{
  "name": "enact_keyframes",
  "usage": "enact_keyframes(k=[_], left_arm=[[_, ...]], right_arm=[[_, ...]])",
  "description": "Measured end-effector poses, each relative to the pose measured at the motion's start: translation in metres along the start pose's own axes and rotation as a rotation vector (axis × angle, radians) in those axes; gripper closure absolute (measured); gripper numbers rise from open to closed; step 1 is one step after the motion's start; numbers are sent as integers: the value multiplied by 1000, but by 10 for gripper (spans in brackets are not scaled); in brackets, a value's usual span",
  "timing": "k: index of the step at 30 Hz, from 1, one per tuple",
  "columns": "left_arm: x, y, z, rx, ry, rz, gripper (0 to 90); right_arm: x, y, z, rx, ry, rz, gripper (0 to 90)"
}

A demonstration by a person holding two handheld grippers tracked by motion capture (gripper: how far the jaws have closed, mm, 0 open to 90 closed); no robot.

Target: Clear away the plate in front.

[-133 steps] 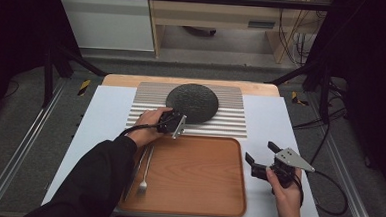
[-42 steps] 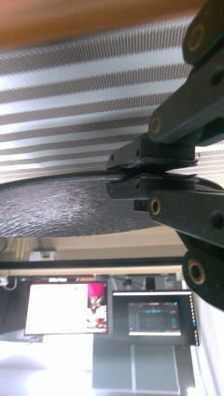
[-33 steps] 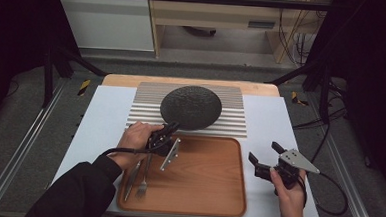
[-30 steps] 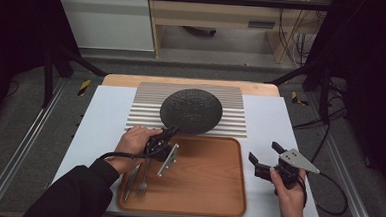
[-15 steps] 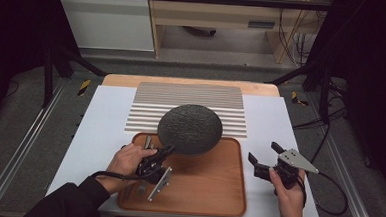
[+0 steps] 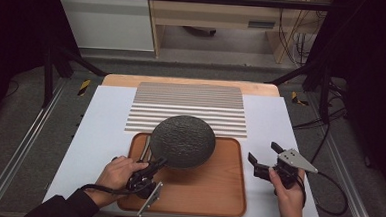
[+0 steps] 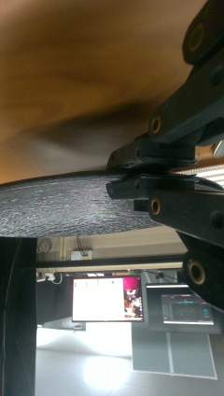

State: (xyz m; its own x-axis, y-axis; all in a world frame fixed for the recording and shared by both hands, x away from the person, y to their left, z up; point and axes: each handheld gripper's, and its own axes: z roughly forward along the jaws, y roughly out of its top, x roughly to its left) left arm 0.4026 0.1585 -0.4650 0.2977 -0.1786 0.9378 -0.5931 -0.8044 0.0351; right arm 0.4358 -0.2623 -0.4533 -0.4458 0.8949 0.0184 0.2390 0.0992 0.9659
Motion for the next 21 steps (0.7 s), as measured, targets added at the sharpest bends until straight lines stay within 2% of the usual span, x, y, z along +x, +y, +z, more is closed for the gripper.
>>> enact_keyframes(k=[10,13,21], left_arm=[[-11,11,-14,-40,-15,9,856],[-14,15,-15,-46,-20,34,855],[-18,18,-15,-59,-32,31,854]], right_arm=[[0,0,1,3,0,-1,70],[0,0,0,1,0,0,70],[0,0,0,0,-3,1,70]])
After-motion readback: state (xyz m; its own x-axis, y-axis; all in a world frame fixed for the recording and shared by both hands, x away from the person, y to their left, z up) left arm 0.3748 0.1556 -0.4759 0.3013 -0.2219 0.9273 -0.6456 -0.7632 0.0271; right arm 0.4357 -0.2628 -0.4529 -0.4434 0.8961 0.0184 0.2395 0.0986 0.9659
